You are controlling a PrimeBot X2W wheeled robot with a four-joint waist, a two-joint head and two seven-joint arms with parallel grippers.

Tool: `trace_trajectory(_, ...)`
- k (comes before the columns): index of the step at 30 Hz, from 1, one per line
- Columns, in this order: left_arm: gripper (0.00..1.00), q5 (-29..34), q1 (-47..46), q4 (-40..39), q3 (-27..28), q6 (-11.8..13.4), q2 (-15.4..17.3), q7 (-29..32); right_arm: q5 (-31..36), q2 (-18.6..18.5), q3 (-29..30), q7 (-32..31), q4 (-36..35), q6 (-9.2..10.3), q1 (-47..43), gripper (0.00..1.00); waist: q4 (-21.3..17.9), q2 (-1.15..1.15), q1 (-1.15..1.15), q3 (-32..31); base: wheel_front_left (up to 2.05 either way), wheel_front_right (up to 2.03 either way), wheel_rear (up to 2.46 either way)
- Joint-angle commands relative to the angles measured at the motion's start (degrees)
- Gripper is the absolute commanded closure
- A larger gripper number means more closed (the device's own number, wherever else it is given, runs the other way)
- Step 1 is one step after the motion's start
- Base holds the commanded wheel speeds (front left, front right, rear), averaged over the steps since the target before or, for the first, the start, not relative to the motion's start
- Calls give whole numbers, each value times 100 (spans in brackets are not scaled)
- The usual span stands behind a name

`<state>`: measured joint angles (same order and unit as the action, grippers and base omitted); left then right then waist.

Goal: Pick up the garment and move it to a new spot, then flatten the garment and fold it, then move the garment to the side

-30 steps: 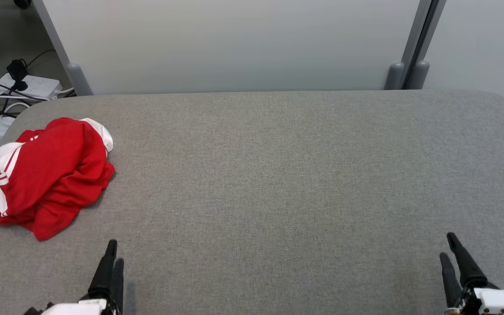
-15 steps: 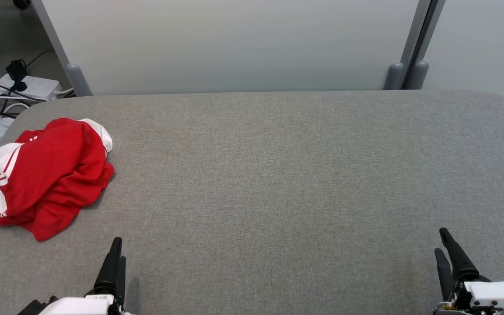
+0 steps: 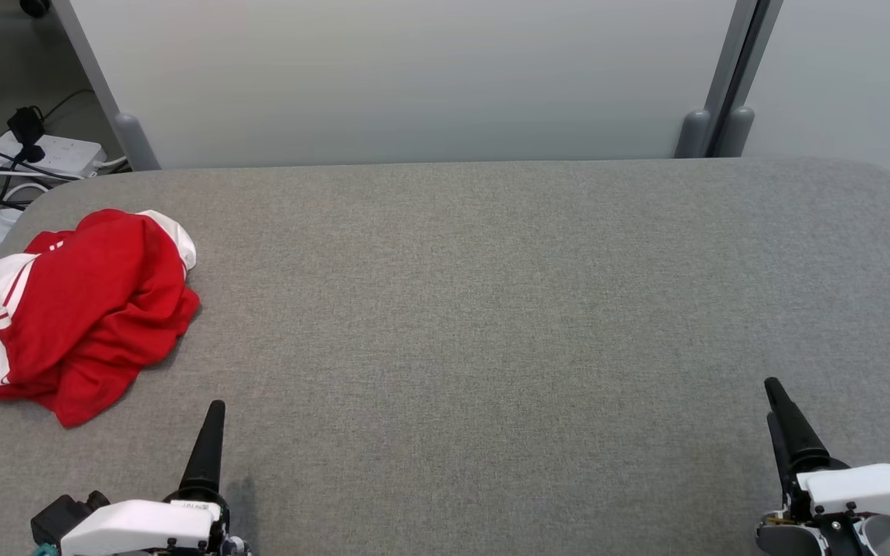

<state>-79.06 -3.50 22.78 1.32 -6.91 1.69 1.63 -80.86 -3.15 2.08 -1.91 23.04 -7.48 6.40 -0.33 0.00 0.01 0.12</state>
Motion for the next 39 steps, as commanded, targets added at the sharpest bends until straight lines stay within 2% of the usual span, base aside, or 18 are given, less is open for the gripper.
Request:
trace_trajectory(1,0,244,-374,-111,8,-19,126,-68,208,-122,-69,94,-112,0,358,0,-5,0,-1,1,0,0,0)
trace_trajectory(11,0,1313,-548,-56,2,-24,161,-253,1062,-175,-214,279,55,0,622,0,-33,0,-1,-1,0,0,0)
trace_trajectory(32,0,2932,-880,306,61,-23,194,-589,2413,-313,-506,615,518,-1,1065,0,-70,0,-1,-34,0,0,0)
trace_trajectory(39,0,3495,-977,440,93,52,218,-706,2872,-348,-586,733,650,-1,1232,0,-89,0,-1,-35,0,0,0)
